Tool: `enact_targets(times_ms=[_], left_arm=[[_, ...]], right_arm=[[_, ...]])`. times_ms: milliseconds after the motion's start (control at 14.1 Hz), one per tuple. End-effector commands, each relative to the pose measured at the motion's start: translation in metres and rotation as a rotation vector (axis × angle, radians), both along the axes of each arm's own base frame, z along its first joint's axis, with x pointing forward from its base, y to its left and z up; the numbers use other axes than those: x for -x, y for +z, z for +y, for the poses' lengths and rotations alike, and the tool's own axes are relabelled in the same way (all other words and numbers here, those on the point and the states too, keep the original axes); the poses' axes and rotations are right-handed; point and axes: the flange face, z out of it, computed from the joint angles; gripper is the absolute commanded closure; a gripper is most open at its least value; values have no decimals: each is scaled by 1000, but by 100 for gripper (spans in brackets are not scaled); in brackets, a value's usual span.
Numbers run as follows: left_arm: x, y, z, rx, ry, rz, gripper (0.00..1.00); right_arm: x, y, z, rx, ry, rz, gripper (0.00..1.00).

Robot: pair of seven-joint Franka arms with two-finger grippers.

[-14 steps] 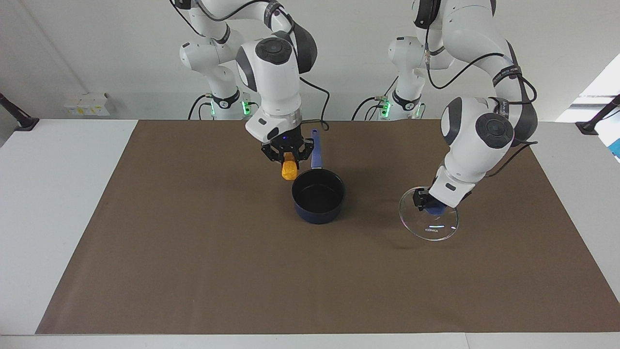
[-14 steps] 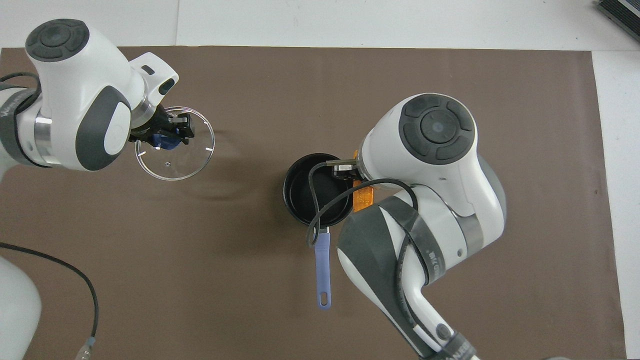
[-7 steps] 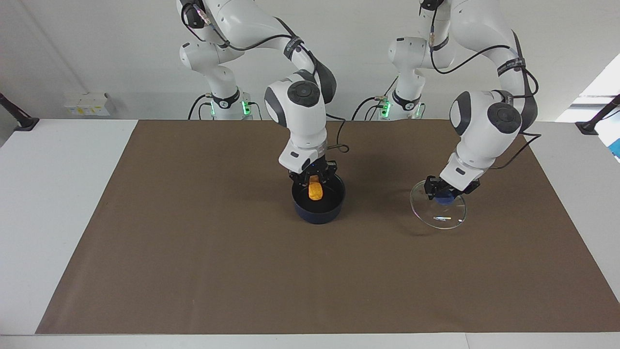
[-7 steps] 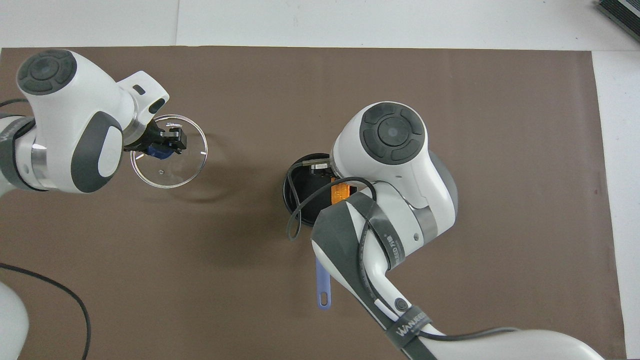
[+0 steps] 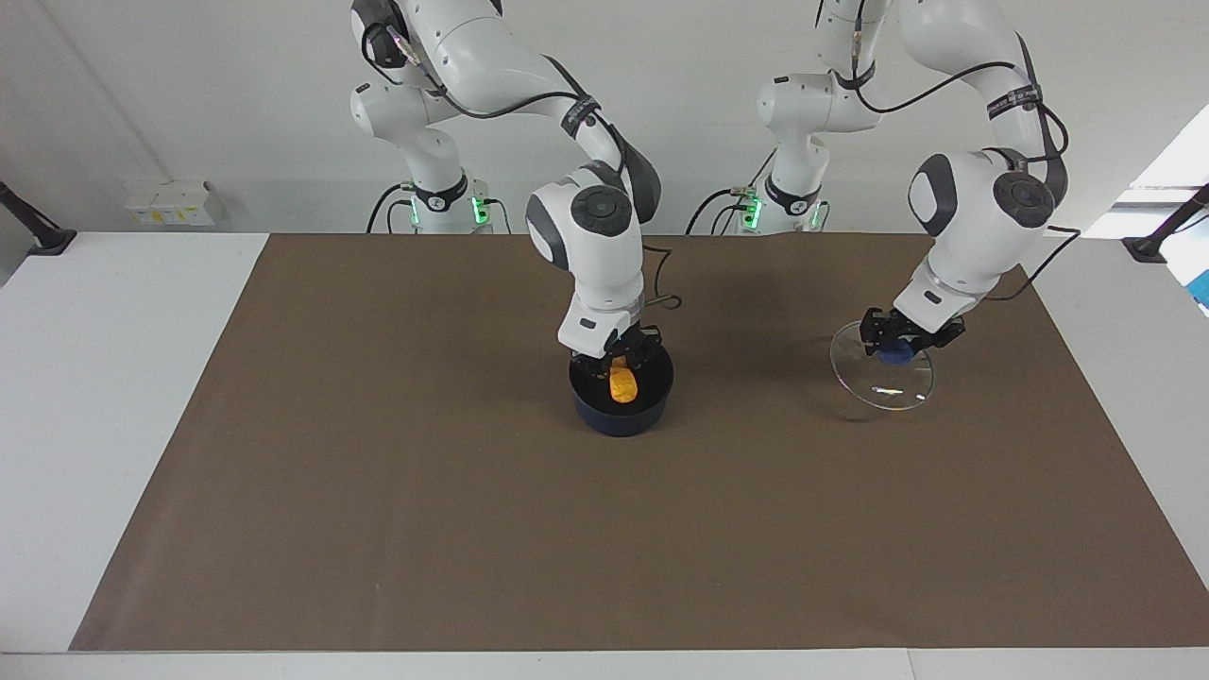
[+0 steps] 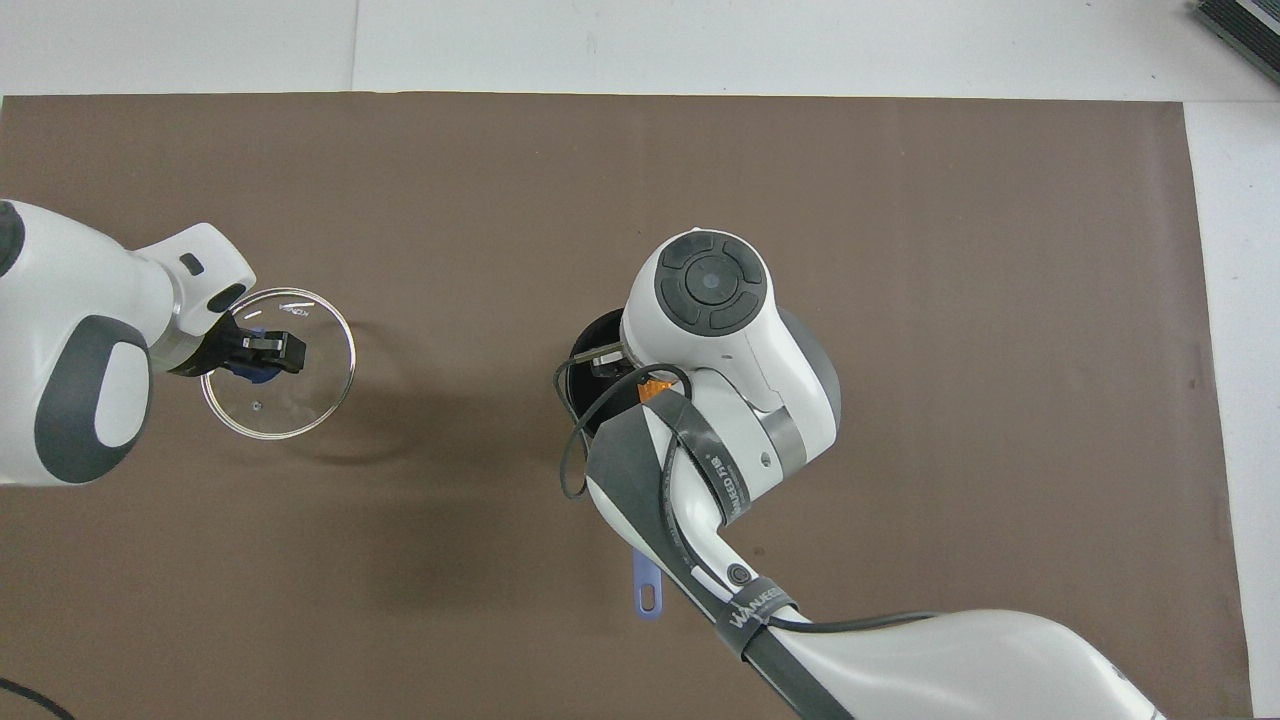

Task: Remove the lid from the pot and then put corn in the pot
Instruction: 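Lift the lid off with the left gripper while the right gripper carries corn, then lower the lid onto the table with the left gripper while the right gripper drops corn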

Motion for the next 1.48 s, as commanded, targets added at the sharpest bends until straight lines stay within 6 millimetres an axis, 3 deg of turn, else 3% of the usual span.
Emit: enact_targets(times_ms=[0,212,283,354,636,778,848,1131,1273,1414], left_arm=[[15,-10,11,11,-20,-20,100],[26,-37,14,9,-36,-39,100],[28,-44,15,8,-37,-46,83],[29,-48,16,8,-49,-48,1],[26,-47,22,8,-40,-41,0],[16,-39,22,6,-36,-61,0],[5,-32,21,6,-38,-64,0],[-28,-7,-2,5,-27,-10,0],[-37,8,-17,2,-1,-12,0],[-42,22,-29,0,38,-8,0]], right_arm=[[3,-18,10,-28,29,-4,100],[9,-28,7,-15,37,14,100],[9,-29,6,-14,37,15,99],[9,-31,6,-14,35,16,93],[12,-42,8,-17,30,11,59],[12,-42,8,-17,30,11,27],[11,-42,7,-15,30,10,4],[-1,-17,-1,-26,21,-33,0],[-9,20,-19,-43,-5,-71,0],[-17,60,-54,-48,-51,-89,0]])
